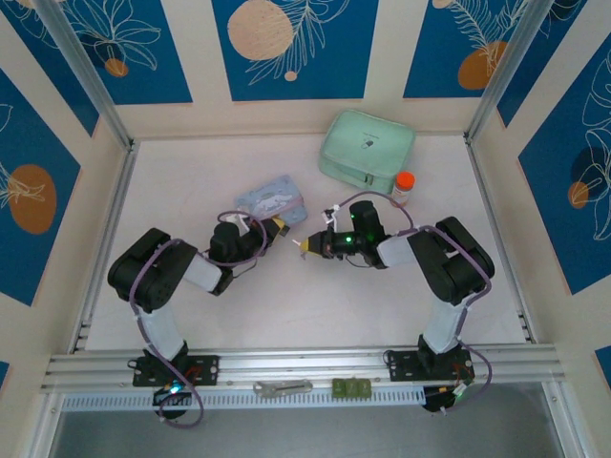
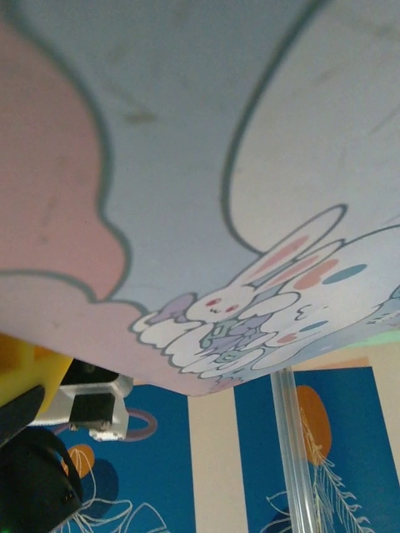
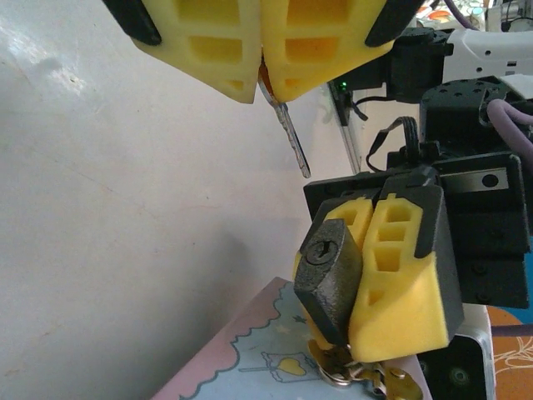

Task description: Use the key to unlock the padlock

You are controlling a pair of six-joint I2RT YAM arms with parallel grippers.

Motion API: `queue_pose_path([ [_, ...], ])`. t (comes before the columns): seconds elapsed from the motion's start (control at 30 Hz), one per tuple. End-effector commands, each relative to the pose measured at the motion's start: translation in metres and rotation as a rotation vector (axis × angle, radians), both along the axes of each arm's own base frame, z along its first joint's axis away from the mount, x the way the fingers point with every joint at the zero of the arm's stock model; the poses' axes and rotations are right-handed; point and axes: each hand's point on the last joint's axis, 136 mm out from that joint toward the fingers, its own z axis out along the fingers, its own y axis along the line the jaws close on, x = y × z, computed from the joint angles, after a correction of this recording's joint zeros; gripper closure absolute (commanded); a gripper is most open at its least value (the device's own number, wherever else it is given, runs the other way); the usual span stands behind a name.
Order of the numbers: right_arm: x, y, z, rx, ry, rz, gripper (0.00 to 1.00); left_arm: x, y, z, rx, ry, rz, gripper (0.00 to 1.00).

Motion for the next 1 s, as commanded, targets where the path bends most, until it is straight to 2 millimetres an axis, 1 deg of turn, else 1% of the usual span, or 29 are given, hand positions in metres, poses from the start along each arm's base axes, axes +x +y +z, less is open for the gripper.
queue_pose_path([
  [0.0,-0.003,0.006,0.002,0.034,0.012,0.021,1.0,0.007,-0.004,0.033,-0.08,-0.099,-0.015,1.0],
  [0.3,0.003,0.01,0.007,0.044,-0.012,0.005,1.0,0.003,-0.002,0.027,-0.083,-0.085,-0.007,1.0],
  [0.67,0.01,0.014,0.014,0.056,-0.038,-0.004,1.0,0.0,-0.006,0.025,-0.087,-0.084,-0.014,1.0],
  [0.97,0.014,0.016,0.015,0.063,-0.044,-0.012,1.0,-0.003,-0.009,0.024,-0.081,-0.082,-0.02,1.0],
])
